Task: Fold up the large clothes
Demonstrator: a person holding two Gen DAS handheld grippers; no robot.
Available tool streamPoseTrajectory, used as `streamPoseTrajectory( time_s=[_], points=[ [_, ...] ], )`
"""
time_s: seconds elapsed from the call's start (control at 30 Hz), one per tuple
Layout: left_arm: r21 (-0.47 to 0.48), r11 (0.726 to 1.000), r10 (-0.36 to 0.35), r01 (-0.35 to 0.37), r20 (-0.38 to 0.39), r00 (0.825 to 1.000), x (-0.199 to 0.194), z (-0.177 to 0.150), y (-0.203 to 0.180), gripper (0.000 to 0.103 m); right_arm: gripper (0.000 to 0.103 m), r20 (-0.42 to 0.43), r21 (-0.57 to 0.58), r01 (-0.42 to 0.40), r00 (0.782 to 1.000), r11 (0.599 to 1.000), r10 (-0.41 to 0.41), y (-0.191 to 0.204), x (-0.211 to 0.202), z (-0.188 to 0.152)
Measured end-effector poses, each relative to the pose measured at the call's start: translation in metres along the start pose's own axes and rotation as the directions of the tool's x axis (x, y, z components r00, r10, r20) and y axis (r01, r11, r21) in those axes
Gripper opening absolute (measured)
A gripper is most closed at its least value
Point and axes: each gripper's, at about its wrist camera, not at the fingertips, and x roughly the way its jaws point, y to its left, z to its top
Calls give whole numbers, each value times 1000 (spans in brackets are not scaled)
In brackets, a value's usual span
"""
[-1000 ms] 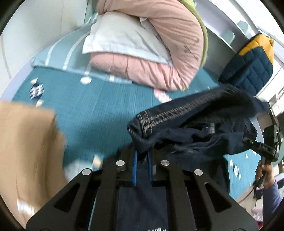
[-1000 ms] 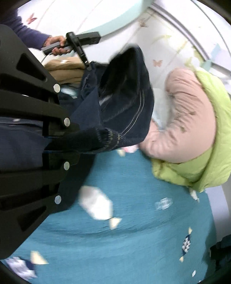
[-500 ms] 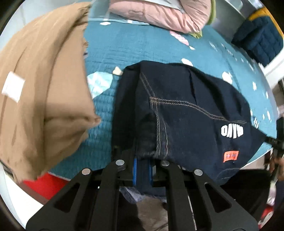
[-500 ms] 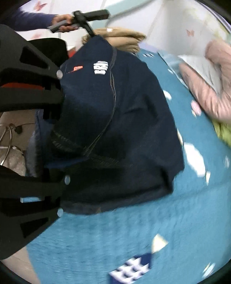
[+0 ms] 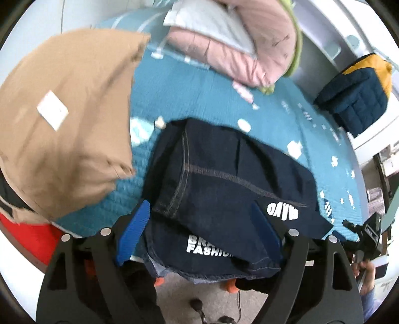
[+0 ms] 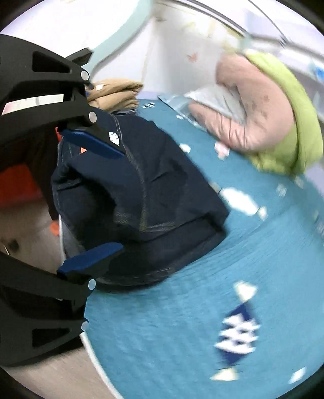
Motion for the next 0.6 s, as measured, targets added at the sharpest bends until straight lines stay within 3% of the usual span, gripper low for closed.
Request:
streamPoseTrajectory(
  time_s=[0.17, 0.27, 0.37, 0.4, 0.43, 0.47, 0.5, 0.6],
  points=[
    [-99, 995, -25, 21, -42, 999, 30, -9, 7, 83, 67, 41, 131, -161, 987, 978, 157, -9, 22, -8],
    [-176, 984, -42, 31, -57, 998, 46, -9, 15, 83, 66, 57, 132, -143, 989, 981, 136, -6, 30, -5],
    [-210, 977, -33, 18, -68, 997, 59, -7, 17, 82, 38, 53, 130, -128, 991, 983, 122, -7, 35, -3],
    [-216, 976, -23, 6, -73, 997, 64, -7, 19, 70, 17, 53, 125, -135, 990, 983, 129, -9, 35, -2],
    [-221, 974, 20, -38, -85, 996, 67, -8, 22, 58, 10, 59, 105, -138, 989, 985, 132, -8, 34, -1],
    [-215, 973, 68, -89, -102, 992, 68, -10, 24, 24, 9, 60, 78, -132, 990, 988, 127, -4, 31, 1],
    [-219, 973, 55, -77, -104, 993, 66, -13, 28, 17, 7, 62, 56, -135, 989, 989, 131, -1, 29, 1],
    [-184, 983, 14, -22, -45, 999, 39, -27, 28, 16, 6, 99, -84, -126, 986, 989, 134, 22, 8, 1]
  ],
)
